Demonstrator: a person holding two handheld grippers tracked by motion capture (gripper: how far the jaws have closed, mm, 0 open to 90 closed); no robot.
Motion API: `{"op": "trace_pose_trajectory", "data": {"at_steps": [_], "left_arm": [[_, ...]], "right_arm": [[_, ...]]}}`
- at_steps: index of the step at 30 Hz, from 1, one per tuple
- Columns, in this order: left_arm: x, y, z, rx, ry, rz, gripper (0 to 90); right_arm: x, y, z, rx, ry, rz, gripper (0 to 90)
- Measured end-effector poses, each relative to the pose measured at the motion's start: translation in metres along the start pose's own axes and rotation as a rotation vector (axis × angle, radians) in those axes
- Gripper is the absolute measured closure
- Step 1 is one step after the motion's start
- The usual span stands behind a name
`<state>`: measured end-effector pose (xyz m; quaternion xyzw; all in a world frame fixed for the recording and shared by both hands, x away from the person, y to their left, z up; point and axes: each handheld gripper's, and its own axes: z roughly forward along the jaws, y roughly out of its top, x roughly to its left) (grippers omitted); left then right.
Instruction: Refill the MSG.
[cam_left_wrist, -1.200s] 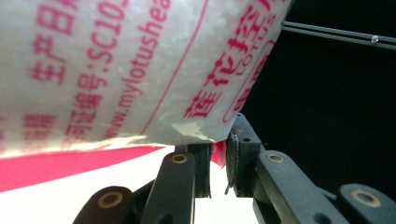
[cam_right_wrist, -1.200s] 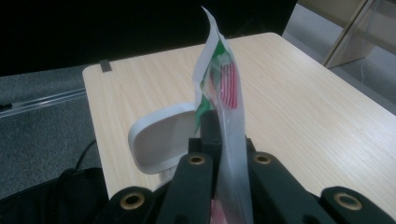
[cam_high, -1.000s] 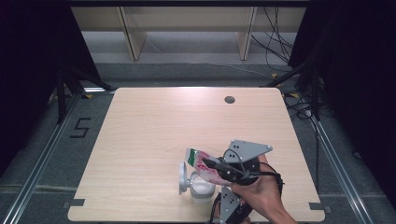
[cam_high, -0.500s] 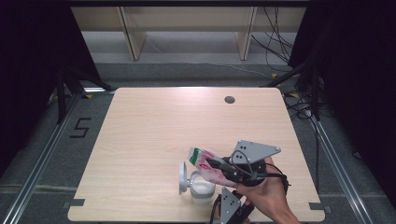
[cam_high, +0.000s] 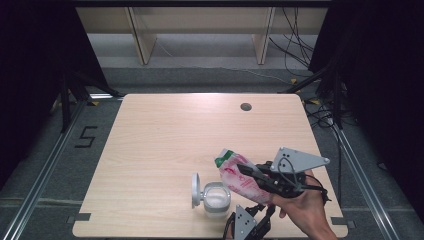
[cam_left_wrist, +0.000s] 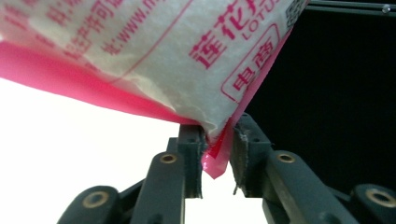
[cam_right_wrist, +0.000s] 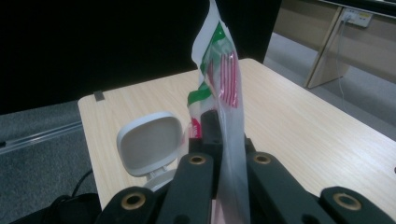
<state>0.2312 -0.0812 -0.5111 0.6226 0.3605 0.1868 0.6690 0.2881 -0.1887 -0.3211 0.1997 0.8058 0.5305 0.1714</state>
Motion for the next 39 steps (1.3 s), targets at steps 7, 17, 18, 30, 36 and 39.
{"op": "trace_pose_trajectory", "data": {"at_steps": [7, 17, 18, 30, 36, 39], "left_arm": [[0.004, 0.001, -0.006, 0.018, -0.014, 0.032, 68.2], [0.004, 0.001, -0.019, 0.02, -0.017, 0.071, 60.2], [0.004, 0.001, -0.019, 0.027, -0.012, 0.069, 59.3], [0.0, 0.005, -0.034, 0.063, -0.015, 0.099, 52.4], [0.004, 0.016, -0.047, 0.082, -0.037, 0.163, 51.4], [0.005, 0.02, -0.054, 0.077, -0.04, 0.167, 51.3]], "right_arm": [[-0.002, -0.004, -0.009, -0.04, -0.029, 0.054, 90.0], [-0.01, -0.012, -0.02, -0.109, -0.026, 0.076, 90.0], [-0.01, -0.013, -0.022, -0.111, -0.045, 0.077, 90.0], [-0.016, -0.023, -0.025, -0.114, -0.056, 0.095, 90.0], [-0.017, -0.032, -0.029, -0.12, -0.066, 0.126, 90.0], [-0.019, -0.035, -0.029, -0.111, -0.06, 0.15, 90.0]]}}
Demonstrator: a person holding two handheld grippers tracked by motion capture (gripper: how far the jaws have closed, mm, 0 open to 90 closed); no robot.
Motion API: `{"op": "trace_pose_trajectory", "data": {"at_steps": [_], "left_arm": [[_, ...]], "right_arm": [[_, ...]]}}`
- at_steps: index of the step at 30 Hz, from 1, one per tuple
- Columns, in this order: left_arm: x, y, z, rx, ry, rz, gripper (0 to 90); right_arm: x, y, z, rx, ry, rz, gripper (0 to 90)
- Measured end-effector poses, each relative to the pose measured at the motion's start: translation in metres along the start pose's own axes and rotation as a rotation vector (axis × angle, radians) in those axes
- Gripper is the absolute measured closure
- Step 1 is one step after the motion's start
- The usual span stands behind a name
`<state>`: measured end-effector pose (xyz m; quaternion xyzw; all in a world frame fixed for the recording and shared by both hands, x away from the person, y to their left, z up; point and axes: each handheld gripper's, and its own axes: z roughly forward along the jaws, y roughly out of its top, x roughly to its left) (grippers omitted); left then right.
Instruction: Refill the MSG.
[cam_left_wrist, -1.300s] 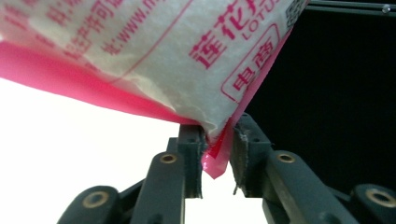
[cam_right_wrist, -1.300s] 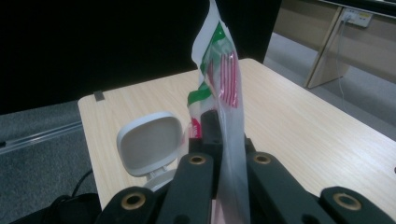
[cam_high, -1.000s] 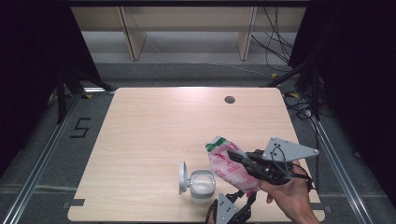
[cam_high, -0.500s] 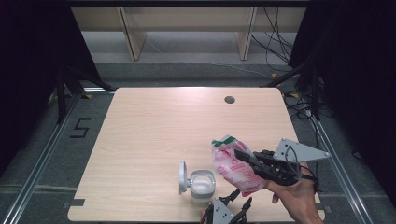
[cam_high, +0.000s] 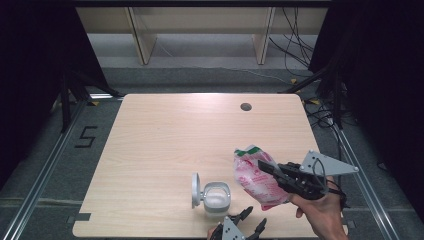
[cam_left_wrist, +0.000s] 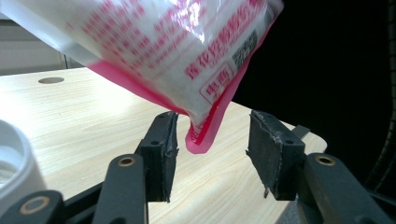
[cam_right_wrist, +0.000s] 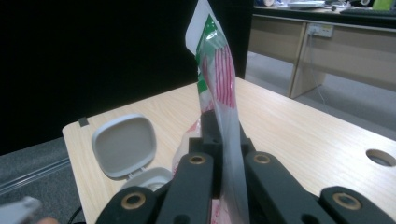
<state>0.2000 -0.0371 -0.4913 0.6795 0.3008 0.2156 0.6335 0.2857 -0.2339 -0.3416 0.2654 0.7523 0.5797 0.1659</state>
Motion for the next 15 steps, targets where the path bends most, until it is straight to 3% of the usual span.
{"op": "trace_pose_trajectory", "data": {"at_steps": [1, 4, 5, 7, 12, 15], "left_arm": [[0.002, 0.001, -0.005, 0.0, 0.004, 0.007, 51.3], [0.003, 0.002, -0.01, 0.006, 0.013, 0.012, 51.2], [0.006, 0.002, -0.013, -0.011, 0.026, 0.051, 51.2], [0.007, 0.002, -0.016, -0.002, 0.028, 0.061, 51.2], [0.014, 0.0, -0.026, 0.003, 0.039, 0.061, 50.9], [0.017, 0.002, -0.03, -0.003, 0.047, 0.052, 49.8]], "right_arm": [[-0.004, -0.004, 0.001, -0.017, -0.008, -0.025, 90.0], [-0.005, -0.009, 0.001, -0.016, -0.005, -0.003, 90.0], [-0.006, -0.013, 0.001, 0.0, -0.011, 0.016, 90.0], [-0.008, -0.017, 0.002, -0.006, -0.026, 0.014, 90.0], [-0.009, -0.024, 0.004, 0.003, -0.016, 0.044, 90.0], [-0.011, -0.029, 0.005, -0.009, -0.021, 0.03, 90.0]]}}
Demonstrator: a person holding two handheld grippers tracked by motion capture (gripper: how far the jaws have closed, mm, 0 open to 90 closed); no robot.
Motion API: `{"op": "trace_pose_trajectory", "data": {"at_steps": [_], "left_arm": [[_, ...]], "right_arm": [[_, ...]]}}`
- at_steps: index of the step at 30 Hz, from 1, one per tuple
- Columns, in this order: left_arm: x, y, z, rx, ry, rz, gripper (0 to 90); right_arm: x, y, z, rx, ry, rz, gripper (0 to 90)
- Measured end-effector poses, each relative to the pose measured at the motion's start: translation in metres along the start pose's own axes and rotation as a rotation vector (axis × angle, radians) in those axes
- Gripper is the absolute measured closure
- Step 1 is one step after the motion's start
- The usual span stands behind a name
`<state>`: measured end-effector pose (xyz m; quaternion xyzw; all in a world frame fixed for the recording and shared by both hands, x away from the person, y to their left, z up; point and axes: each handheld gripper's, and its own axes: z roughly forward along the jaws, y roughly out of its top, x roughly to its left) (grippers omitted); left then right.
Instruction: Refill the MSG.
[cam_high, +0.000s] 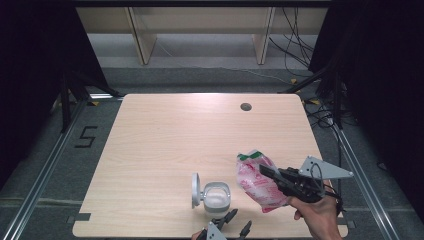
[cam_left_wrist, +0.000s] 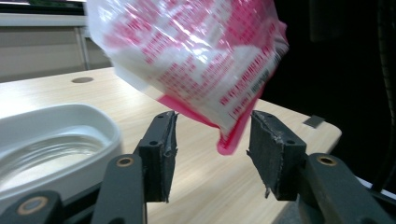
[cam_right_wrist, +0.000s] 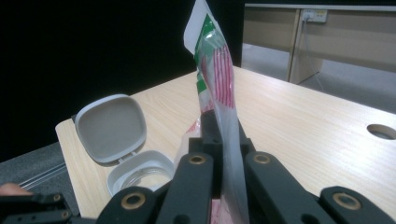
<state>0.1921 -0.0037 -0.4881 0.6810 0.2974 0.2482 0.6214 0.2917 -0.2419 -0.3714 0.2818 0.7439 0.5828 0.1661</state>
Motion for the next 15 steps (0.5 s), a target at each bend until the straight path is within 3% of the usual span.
{"op": "trace_pose_trajectory", "data": {"at_steps": [2, 3, 6, 7, 8, 11, 15], "left_arm": [[0.002, 0.001, -0.002, -0.01, 0.006, 0.003, 48.8], [0.001, 0.001, -0.005, 0.006, 0.014, -0.01, 47.5], [0.006, 0.002, -0.008, 0.009, 0.025, 0.016, 45.4], [0.008, 0.003, -0.009, 0.019, 0.029, 0.031, 44.7], [0.008, 0.002, -0.01, 0.02, 0.031, 0.013, 43.6], [0.012, 0.001, -0.011, 0.011, 0.039, 0.033, 42.3], [0.017, -0.002, -0.021, 0.044, 0.065, 0.037, 41.7]], "right_arm": [[-0.001, -0.003, 0.001, 0.006, 0.004, -0.004, 90.0], [0.0, -0.005, 0.001, 0.018, 0.004, 0.031, 90.0], [-0.003, -0.011, 0.003, 0.015, 0.008, 0.062, 90.0], [-0.006, -0.012, 0.003, 0.018, -0.003, 0.032, 90.0], [-0.007, -0.016, 0.004, 0.02, 0.005, 0.072, 90.0], [-0.012, -0.021, 0.005, 0.024, -0.008, 0.068, 90.0], [-0.019, -0.028, 0.004, 0.03, -0.015, 0.095, 90.0]]}}
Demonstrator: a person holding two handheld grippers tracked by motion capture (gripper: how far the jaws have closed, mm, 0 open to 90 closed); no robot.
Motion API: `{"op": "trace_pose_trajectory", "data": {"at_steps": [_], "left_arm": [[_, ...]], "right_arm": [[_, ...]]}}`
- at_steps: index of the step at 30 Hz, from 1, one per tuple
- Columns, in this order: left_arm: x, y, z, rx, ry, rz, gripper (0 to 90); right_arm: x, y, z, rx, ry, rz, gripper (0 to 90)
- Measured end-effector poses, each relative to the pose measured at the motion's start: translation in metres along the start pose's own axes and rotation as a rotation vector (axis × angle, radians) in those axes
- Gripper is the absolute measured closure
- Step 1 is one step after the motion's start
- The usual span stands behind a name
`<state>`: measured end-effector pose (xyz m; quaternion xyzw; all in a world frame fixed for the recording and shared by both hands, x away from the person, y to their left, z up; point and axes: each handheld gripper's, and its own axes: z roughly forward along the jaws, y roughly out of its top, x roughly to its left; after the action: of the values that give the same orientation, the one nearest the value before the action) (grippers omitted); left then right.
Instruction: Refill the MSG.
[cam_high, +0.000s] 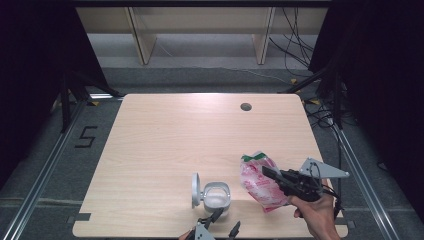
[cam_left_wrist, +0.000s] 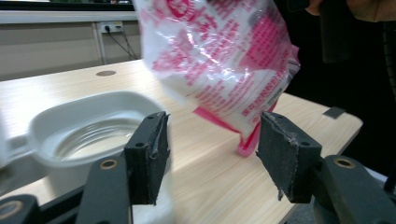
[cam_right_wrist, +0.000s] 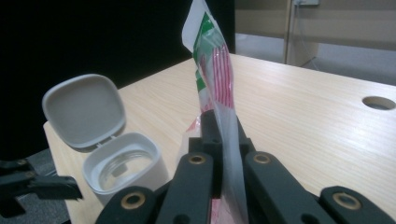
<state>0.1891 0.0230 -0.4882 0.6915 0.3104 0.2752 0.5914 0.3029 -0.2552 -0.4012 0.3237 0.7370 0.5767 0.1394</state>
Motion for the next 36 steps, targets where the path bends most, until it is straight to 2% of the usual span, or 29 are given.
{"op": "trace_pose_trajectory", "data": {"at_steps": [1, 2, 3, 6, 8, 9, 10, 11, 12, 13, 14, 15, 16, 17, 18, 19, 20, 21, 23, 24, 25, 26, 27, 28, 29, 30, 32, 33, 36], "left_arm": [[0.003, -0.001, -0.001, -0.012, -0.003, 0.001, 41.6], [0.005, -0.002, -0.004, 0.002, 0.005, -0.019, 41.6], [0.007, -0.003, -0.005, -0.008, 0.01, -0.02, 41.6], [0.013, -0.006, -0.011, 0.015, 0.021, -0.025, 41.0], [0.017, -0.009, -0.012, 0.023, 0.031, -0.027, 40.3], [0.018, -0.009, -0.013, 0.026, 0.033, -0.027, 39.7], [0.019, -0.01, -0.012, 0.016, 0.032, -0.028, 39.6], [0.019, -0.01, -0.015, 0.031, 0.045, -0.034, 39.3], [0.021, -0.01, -0.014, 0.003, 0.031, -0.025, 38.4], [0.02, -0.01, -0.017, 0.028, 0.044, -0.046, 37.5], [0.022, -0.01, -0.017, 0.007, 0.034, -0.033, 37.3], [0.022, -0.01, -0.02, 0.028, 0.048, -0.044, 37.1], [0.022, -0.01, -0.019, 0.006, 0.045, -0.042, 37.0], [0.024, -0.01, -0.02, 0.005, 0.043, -0.034, 37.0], [0.022, -0.01, -0.023, 0.025, 0.059, -0.069, 37.0], [0.026, -0.009, -0.023, 0.015, 0.053, -0.037, 36.9], [0.026, -0.01, -0.022, 0.001, 0.055, -0.054, 36.9], [0.027, -0.009, -0.024, 0.023, 0.061, -0.047, 36.8], [0.028, -0.01, -0.025, 0.014, 0.067, -0.048, 36.6], [0.028, -0.01, -0.025, 0.012, 0.072, -0.065, 36.6], [0.029, -0.01, -0.025, 0.007, 0.068, -0.048, 36.6], [0.029, -0.011, -0.025, -0.001, 0.07, -0.066, 36.5], [0.03, -0.01, -0.025, -0.004, 0.065, -0.053, 36.5], [0.03, -0.01, -0.025, 0.006, 0.066, -0.05, 36.4], [0.029, -0.01, -0.026, 0.018, 0.07, -0.052, 36.2], [0.029, -0.01, -0.027, 0.025, 0.071, -0.052, 36.1], [0.031, -0.011, -0.026, 0.01, 0.065, -0.045, 35.8], [0.031, -0.011, -0.026, 0.01, 0.065, -0.045, 35.8], [0.03, -0.011, -0.029, 0.024, 0.08, -0.068, 35.7]], "right_arm": [[-0.003, -0.003, -0.001, 0.003, -0.002, 0.024, 90.0], [-0.003, -0.003, -0.001, 0.003, -0.002, 0.024, 90.0], [-0.007, -0.005, -0.001, -0.003, -0.005, 0.008, 90.0], [-0.012, -0.008, -0.005, -0.022, -0.021, 0.034, 90.0], [-0.017, -0.008, -0.007, -0.018, -0.036, 0.025, 90.0], [-0.017, -0.009, -0.008, -0.022, -0.028, 0.049, 90.0], [-0.018, -0.009, -0.009, -0.011, -0.043, 0.05, 90.0], [-0.021, -0.009, -0.009, -0.016, -0.038, 0.031, 90.0], [-0.025, -0.009, -0.009, -0.029, -0.045, 0.018, 90.0], [-0.025, -0.009, -0.01, -0.019, -0.047, 0.028, 90.0], [-0.026, -0.009, -0.01, -0.018, -0.054, 0.02, 90.0], [-0.028, -0.01, -0.013, -0.008, -0.073, 0.043, 90.0], [-0.031, -0.01, -0.013, -0.008, -0.079, 0.031, 90.0], [-0.031, -0.01, -0.013, -0.008, -0.079, 0.031, 90.0], [-0.034, -0.011, -0.014, -0.018, -0.069, 0.016, 90.0], [-0.036, -0.013, -0.016, -0.02, -0.069, 0.049, 90.0], [-0.036, -0.013, -0.016, -0.02, -0.069, 0.049, 90.0], [-0.04, -0.013, -0.016, -0.022, -0.084, 0.014, 90.0], [-0.044, -0.014, -0.02, -0.004, -0.083, 0.023, 90.0], [-0.044, -0.015, -0.021, -0.006, -0.083, 0.034, 90.0], [-0.045, -0.016, -0.022, -0.007, -0.08, 0.046, 90.0], [-0.046, -0.017, -0.023, -0.009, -0.076, 0.056, 90.0], [-0.05, -0.018, -0.023, -0.015, -0.071, 0.036, 90.0], [-0.05, -0.019, -0.024, -0.012, -0.08, 0.061, 90.0], [-0.055, -0.02, -0.025, -0.015, -0.083, 0.04, 90.0], [-0.056, -0.022, -0.025, -0.012, -0.071, 0.066, 90.0], [-0.063, -0.025, -0.027, -0.007, -0.09, 0.035, 90.0], [-0.062, -0.027, -0.028, 0.0, -0.086, 0.084, 90.0], [-0.067, -0.032, -0.027, 0.001, -0.069, 0.071, 90.0]]}}
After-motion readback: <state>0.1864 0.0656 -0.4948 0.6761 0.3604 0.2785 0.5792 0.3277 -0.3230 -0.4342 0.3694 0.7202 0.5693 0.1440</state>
